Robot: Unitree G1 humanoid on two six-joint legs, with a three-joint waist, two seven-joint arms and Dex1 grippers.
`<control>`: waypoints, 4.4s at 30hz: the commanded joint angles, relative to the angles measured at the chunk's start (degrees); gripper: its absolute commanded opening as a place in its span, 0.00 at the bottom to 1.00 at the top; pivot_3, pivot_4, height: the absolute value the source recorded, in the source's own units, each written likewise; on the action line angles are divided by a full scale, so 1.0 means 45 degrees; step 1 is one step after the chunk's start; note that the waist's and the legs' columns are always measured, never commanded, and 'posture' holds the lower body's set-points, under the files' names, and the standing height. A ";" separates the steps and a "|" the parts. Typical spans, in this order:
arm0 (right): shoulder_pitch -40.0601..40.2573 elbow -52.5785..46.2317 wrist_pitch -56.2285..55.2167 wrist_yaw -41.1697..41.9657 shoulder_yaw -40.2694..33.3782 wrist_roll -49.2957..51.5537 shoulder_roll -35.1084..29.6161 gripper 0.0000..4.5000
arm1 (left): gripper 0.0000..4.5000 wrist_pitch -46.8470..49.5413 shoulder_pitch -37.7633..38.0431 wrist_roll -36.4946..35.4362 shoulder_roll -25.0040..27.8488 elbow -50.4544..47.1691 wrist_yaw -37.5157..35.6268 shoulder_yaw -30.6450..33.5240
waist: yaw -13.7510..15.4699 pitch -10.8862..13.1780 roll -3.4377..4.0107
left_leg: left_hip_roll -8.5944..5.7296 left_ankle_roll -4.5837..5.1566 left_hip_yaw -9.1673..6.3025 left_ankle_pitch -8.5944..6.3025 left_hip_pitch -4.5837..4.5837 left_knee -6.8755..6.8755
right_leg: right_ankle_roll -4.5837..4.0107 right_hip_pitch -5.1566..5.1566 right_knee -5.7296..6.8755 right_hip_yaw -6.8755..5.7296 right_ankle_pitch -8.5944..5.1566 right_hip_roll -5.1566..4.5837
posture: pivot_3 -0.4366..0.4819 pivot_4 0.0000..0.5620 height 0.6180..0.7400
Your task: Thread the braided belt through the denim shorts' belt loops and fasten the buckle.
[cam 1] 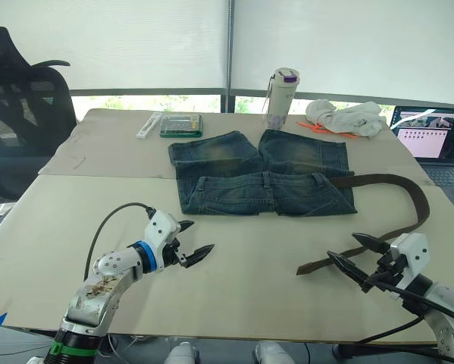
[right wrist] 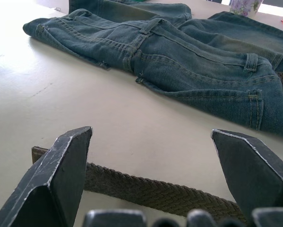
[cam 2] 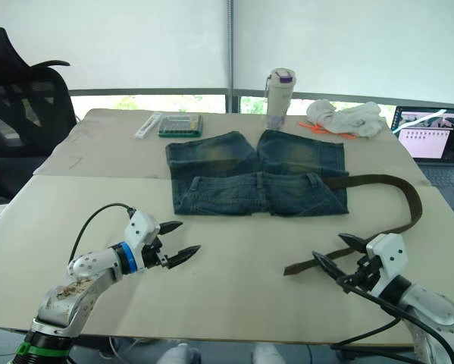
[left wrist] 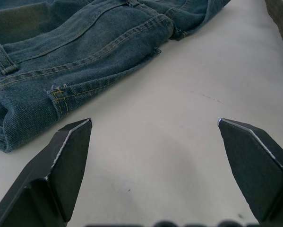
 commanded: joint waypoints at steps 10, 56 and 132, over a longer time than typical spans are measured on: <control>-0.2074 0.0002 0.0410 -0.0308 0.1231 -0.1100 -0.1175 0.98 | 1.00 0.0154 -0.0064 -0.0652 0.0599 -0.0873 -0.0572 0.0517 | -0.0088 0.0000 0.0001 | 0.0002 0.0000 0.0003 0.0000 0.0008 0.0000 | -0.0001 -0.0002 0.0002 0.0005 0.0001 0.0002 | 0.48 0.27 0.98; -0.7836 0.0930 0.3437 0.3904 0.7139 -0.4814 -0.2224 0.01 | 1.00 0.1859 -0.1166 -0.3711 0.3546 -0.2600 -0.3004 0.2035 | -0.0194 0.0029 -0.0013 | 0.0006 0.0015 -0.0035 -0.0016 -0.0026 0.0000 | -0.0013 -0.0025 0.0014 -0.0033 0.0002 0.0002 | 0.48 0.27 0.98; -0.6435 -0.4412 0.6887 0.4566 0.4448 0.2339 -0.5854 0.00 | 0.29 0.2122 -0.3757 -0.5141 -0.2031 -0.0762 -0.3912 -0.1759 | 0.0073 0.0050 -0.0045 | -0.0007 0.0023 -0.0044 -0.0020 -0.0040 0.0027 | -0.0002 -0.0007 -0.0002 -0.0035 -0.0007 0.0000 | 0.48 0.27 0.98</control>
